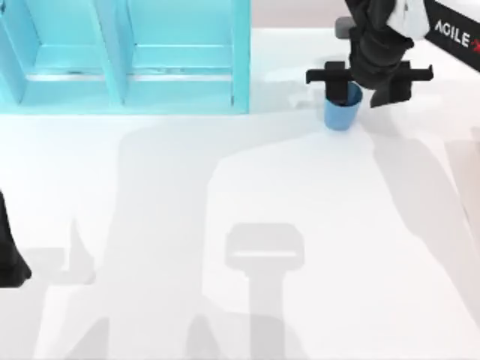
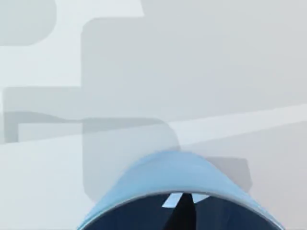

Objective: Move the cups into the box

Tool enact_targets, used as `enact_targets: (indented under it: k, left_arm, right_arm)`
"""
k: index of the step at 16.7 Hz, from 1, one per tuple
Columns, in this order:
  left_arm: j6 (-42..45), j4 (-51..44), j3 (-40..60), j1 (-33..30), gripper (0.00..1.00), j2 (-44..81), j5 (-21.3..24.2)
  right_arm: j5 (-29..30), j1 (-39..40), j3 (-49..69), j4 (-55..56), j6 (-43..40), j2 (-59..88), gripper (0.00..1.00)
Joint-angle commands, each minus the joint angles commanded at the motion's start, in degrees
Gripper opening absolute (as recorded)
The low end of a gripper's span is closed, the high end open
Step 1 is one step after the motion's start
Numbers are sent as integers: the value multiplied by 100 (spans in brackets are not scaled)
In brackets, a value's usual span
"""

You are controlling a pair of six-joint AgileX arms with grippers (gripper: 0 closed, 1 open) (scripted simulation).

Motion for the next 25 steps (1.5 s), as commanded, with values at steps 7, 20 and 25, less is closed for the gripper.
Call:
enact_targets:
  k: [7,20,25]
  left_arm:
    - [0,0,0,0,100,0,0]
    - [0,0,0,0,100,0,0]
    - [0,0,0,0,100,0,0]
  right_arm:
    - [0,0,0,0,0,0,0]
    - [-199,-574,761,-1117,-708,-282,0]
    - [-338,-1084,1241,-1740,-1053,-571,0]
